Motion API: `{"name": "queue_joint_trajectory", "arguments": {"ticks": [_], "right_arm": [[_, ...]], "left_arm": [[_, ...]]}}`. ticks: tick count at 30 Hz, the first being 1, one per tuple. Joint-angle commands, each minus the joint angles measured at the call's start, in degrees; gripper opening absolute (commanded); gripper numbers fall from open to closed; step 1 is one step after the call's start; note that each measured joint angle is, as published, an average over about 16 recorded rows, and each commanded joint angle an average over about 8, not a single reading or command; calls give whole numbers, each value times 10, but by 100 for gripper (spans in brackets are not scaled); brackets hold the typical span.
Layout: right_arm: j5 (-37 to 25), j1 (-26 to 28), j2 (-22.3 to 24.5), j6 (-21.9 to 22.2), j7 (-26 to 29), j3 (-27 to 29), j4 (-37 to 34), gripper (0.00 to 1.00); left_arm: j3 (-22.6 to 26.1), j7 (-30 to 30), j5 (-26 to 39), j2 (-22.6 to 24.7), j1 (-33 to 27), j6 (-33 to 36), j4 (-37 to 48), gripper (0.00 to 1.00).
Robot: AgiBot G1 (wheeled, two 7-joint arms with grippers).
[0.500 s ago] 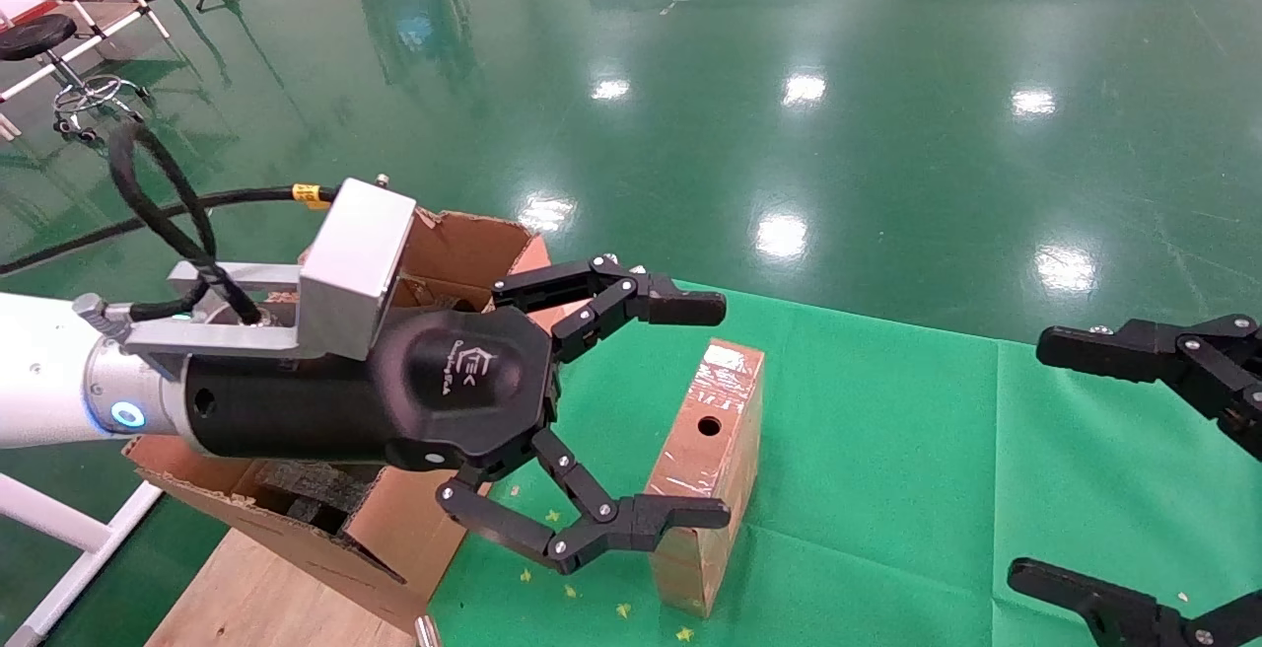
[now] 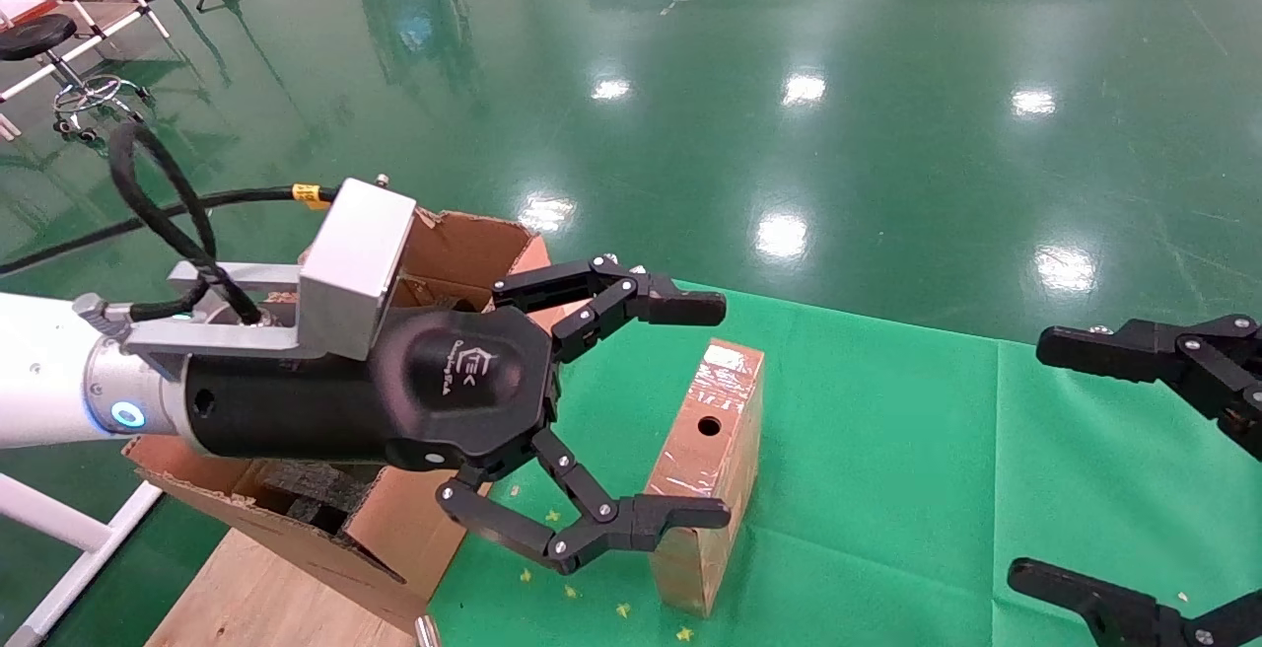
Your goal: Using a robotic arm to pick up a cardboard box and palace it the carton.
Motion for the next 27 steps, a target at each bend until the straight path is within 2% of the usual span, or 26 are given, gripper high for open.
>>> {"name": "queue_joint_trajectory", "arguments": {"ticks": [1,2,9,10,20,27], "right_arm": [[0,0,0,0,0,0,0,100],[0,0,0,0,0,0,0,95],[0,0,0,0,0,0,0,7],[0,0,0,0,0,0,0,0],[0,0,0,0,0,0,0,0],[0,0,0,0,0,0,0,0]], "left_arm": [[0,0,0,0,0,0,0,100],[0,0,0,0,0,0,0,100],[-1,5,14,-5,-5,-7,-9,100],[0,6,23,-7,-8,-11,-13,100],[29,-9,114,1,-31,-64,-35,100],[34,-9,129,3,-34,-70,-34,100]]}}
